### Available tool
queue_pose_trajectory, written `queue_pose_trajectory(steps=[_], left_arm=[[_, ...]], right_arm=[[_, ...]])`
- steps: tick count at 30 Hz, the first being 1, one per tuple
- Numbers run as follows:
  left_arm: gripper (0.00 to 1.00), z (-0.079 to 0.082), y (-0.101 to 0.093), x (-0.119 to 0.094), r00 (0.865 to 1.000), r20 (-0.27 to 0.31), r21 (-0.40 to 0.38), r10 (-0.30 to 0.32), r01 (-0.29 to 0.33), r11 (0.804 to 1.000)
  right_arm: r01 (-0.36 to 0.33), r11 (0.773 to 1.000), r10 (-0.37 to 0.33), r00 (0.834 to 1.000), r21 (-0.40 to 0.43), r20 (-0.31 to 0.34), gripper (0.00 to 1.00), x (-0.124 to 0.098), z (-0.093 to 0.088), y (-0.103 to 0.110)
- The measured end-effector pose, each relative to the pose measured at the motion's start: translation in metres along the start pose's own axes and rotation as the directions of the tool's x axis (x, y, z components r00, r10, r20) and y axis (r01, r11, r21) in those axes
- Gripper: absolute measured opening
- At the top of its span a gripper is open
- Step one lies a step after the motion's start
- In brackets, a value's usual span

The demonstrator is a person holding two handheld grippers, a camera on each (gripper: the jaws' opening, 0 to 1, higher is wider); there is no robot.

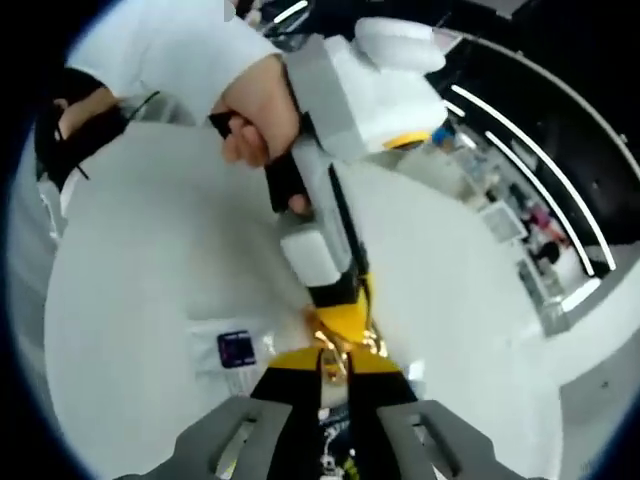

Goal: Arrange the skincare products in the storage area until every visible bottle or jar stands upright without overlapping.

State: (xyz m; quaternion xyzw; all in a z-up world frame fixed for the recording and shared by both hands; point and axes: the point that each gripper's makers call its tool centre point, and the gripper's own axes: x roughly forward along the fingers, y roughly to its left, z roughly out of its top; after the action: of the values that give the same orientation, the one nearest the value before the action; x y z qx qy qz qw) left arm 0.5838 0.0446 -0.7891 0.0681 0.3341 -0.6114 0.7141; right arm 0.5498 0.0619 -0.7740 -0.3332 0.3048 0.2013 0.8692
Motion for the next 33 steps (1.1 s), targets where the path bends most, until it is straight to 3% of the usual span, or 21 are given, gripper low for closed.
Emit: queue_pose_trajectory(steps=[12, 15, 18, 22, 27, 30, 33], left_arm=[[0.2, 0.003, -0.012, 0.001, 1.0, 0.007, 0.06, -0.013, 0.013, 0.998], [0.23, 0.011, -0.017, -0.001, 0.999, 0.035, 0.08, -0.019, 0.016, 0.997], [0.23, 0.028, -0.017, -0.007, 0.995, 0.099, 0.083, -0.007, -0.001, 0.997], [0.23, 0.038, -0.019, -0.015, 0.993, 0.119, 0.115, 0.003, -0.017, 0.993], [0.31, 0.045, -0.031, -0.029, 0.99, 0.141, 0.133, -0.018, -0.001, 0.991], [0.28, 0.051, -0.043, -0.04, 0.986, 0.161, 0.156, -0.045, 0.02, 0.988], [0.32, 0.057, -0.047, -0.052, 0.982, 0.186, 0.174, -0.028, -0.005, 0.985]], right_arm=[[-0.004, 0.994, 0.001, 1.0, 0.108, 0.026, 0.14, -0.007, 0.006, -0.001], [0.001, 0.99, -0.006, 0.999, 0.138, 0.038, 0.17, -0.011, 0.008, -0.006], [0.012, 0.988, -0.019, 0.999, 0.157, 0.045, 0.2, -0.017, 0.009, -0.014], [0.022, 0.985, -0.031, 0.998, 0.17, 0.055, 0.25, -0.024, 0.011, -0.021], [0.002, 0.979, -0.018, 0.997, 0.202, 0.08, 0.36, -0.034, 0.014, -0.023], [-0.033, 0.978, 0.012, 0.994, 0.208, 0.104, 0.42, -0.038, 0.015, -0.018], [-0.07, 0.957, 0.025, 0.987, 0.281, 0.16, 0.56, -0.045, 0.022, -0.015]])
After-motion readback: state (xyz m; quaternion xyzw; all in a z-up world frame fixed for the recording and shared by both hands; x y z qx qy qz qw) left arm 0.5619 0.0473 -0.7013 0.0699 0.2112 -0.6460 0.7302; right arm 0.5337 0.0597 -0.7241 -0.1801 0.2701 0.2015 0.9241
